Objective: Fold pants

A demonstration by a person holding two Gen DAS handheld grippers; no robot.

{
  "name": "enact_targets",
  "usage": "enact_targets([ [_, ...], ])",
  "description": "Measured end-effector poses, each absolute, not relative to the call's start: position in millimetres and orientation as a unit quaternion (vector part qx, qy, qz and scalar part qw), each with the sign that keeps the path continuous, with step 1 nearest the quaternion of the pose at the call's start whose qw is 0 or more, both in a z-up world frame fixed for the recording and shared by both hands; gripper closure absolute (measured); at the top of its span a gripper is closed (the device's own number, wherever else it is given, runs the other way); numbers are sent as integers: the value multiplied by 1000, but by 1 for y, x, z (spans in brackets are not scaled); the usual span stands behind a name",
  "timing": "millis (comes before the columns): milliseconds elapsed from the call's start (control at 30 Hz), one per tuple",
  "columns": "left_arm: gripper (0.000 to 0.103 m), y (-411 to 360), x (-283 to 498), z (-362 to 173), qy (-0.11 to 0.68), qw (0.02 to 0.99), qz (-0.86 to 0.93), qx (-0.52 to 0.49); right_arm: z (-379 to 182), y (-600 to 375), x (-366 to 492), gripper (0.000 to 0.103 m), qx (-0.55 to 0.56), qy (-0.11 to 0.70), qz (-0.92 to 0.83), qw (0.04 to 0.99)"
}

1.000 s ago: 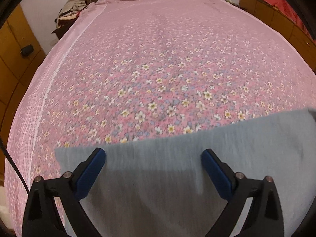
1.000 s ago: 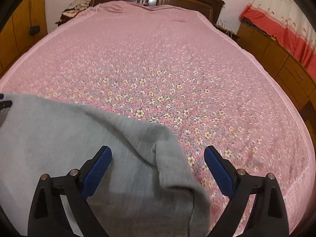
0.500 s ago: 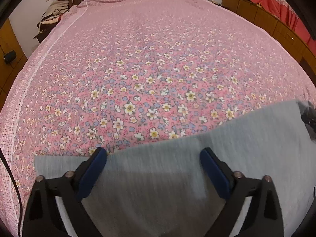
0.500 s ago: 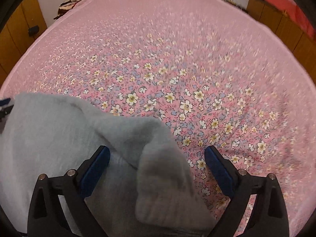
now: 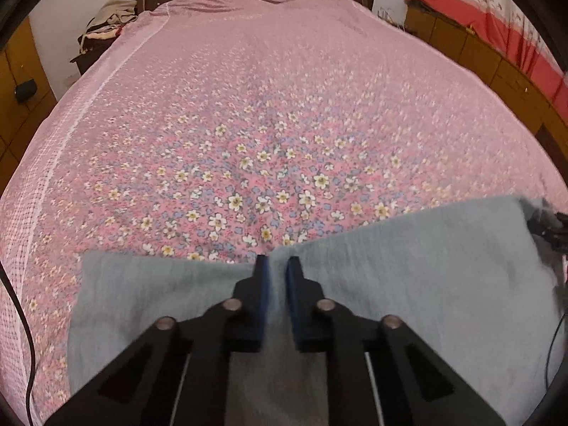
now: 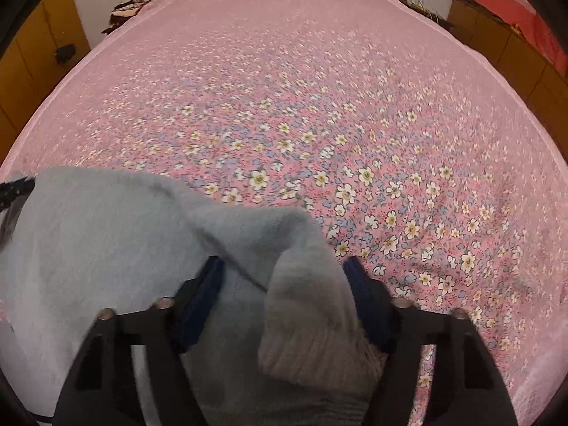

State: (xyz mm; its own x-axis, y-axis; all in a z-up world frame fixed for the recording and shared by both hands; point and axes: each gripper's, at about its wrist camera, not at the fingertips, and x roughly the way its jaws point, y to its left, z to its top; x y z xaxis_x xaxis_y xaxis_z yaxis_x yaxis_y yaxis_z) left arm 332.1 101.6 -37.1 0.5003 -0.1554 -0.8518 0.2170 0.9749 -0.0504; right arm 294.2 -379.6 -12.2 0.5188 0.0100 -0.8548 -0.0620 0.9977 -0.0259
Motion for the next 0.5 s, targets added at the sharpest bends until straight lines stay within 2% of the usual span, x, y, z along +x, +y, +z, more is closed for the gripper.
enact_targets([
  [33, 95, 104, 329, -33, 484, 868, -110, 23, -10, -379, 289, 52, -32, 487, 21, 872],
  [100, 96, 109, 319, -23, 477, 870, -124, 2, -3, -374, 281, 66, -45, 478, 11, 877],
  [200, 97, 113, 303, -12, 475, 869, -139, -14, 4, -382, 275, 76, -32, 470, 8, 882],
  [367, 98, 113, 274, 14, 461, 878, -131, -16, 19, -385, 253, 85, 0, 467, 35, 884],
  [500, 98, 119, 248, 32, 440, 888, -132, -32, 34, -381, 229, 87, -13, 454, 52, 889],
])
